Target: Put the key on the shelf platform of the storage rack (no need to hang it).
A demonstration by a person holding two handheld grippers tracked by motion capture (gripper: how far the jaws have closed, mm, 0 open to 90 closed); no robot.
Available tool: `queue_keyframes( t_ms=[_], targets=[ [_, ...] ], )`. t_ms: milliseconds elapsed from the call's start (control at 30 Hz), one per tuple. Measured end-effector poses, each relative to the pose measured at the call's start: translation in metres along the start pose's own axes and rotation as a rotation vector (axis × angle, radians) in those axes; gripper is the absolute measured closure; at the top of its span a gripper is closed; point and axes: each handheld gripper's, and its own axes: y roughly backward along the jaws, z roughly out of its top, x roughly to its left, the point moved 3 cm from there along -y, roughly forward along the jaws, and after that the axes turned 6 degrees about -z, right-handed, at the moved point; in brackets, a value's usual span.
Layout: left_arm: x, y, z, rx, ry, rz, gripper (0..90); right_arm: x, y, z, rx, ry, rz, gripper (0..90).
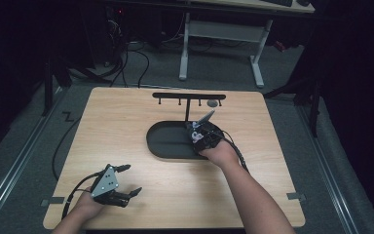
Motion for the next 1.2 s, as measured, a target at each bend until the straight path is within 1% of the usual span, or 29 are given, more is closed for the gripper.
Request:
queue_keyframes(
  t_ms=[33,67,133,200,233,267,400,433,500,567,700,767,867,900,967,1067,1133,1200],
  targets=[
    [0.000,0.000,0.000,0.001,0.000,0.000,15.4,0.002,0.001,-0.001,0.012,-0.028,0.005,33.4],
    [0.000,0.000,0.000,0.000,0.000,0.000,15.4,0.001,0.002,-0.001,0.009,-0.013,0.001,31.6],
    [0.000,0.000,0.000,0.000,-0.001,0.000,15.4,0.001,0.004,-0.001,0.002,-0.014,-0.006,30.7],
    [0.000,0.000,0.000,0.000,-0.003,-0.001,15.4,0.000,0.009,-0.002,-0.012,-0.013,-0.003,29.5],
    [0.000,-0.001,0.000,0.001,-0.002,-0.002,15.4,0.000,0.011,-0.003,-0.020,-0.020,0.001,29.4],
    [0.000,-0.001,0.000,0.002,-0.003,-0.003,15.4,0.000,0.014,-0.004,-0.027,-0.015,-0.003,29.2],
    [0.000,-0.001,0.000,0.005,-0.005,-0.005,15.4,0.000,0.028,-0.008,-0.063,-0.019,0.000,29.0],
    [0.000,-0.001,0.000,0.007,-0.006,-0.006,15.4,-0.001,0.032,-0.010,-0.065,-0.016,-0.014,29.1],
    [0.000,-0.002,0.000,0.009,-0.005,-0.008,15.4,0.000,0.038,-0.014,-0.080,-0.020,-0.010,29.2],
    [-0.001,-0.002,0.000,0.012,-0.008,-0.007,15.4,0.000,0.043,-0.019,-0.105,-0.032,0.004,29.2],
    [-0.002,-0.002,0.000,0.019,-0.015,-0.007,15.4,-0.002,0.050,-0.032,-0.123,-0.041,0.003,29.2],
    [-0.002,-0.003,0.000,0.020,-0.015,-0.007,15.4,-0.003,0.051,-0.038,-0.139,-0.048,0.007,28.8],
    [-0.002,-0.003,0.000,0.022,-0.012,-0.004,15.4,-0.006,0.052,-0.046,-0.172,-0.036,-0.003,27.9],
    [-0.002,-0.003,0.000,0.024,-0.015,-0.003,15.4,-0.007,0.052,-0.049,-0.180,-0.039,0.004,27.3],
    [-0.002,-0.003,0.000,0.026,-0.017,-0.001,15.4,-0.009,0.053,-0.055,-0.197,-0.031,0.015,24.1],
    [-0.003,-0.003,0.000,0.029,-0.021,0.002,15.4,-0.013,0.053,-0.064,-0.227,-0.054,0.020,22.6],
    [-0.003,-0.004,0.000,0.031,-0.022,0.003,15.4,-0.015,0.052,-0.071,-0.243,-0.062,-0.007,22.5],
    [-0.002,-0.004,0.000,0.032,-0.020,0.004,15.4,-0.018,0.051,-0.078,-0.263,-0.067,0.006,22.4]
  ],
)
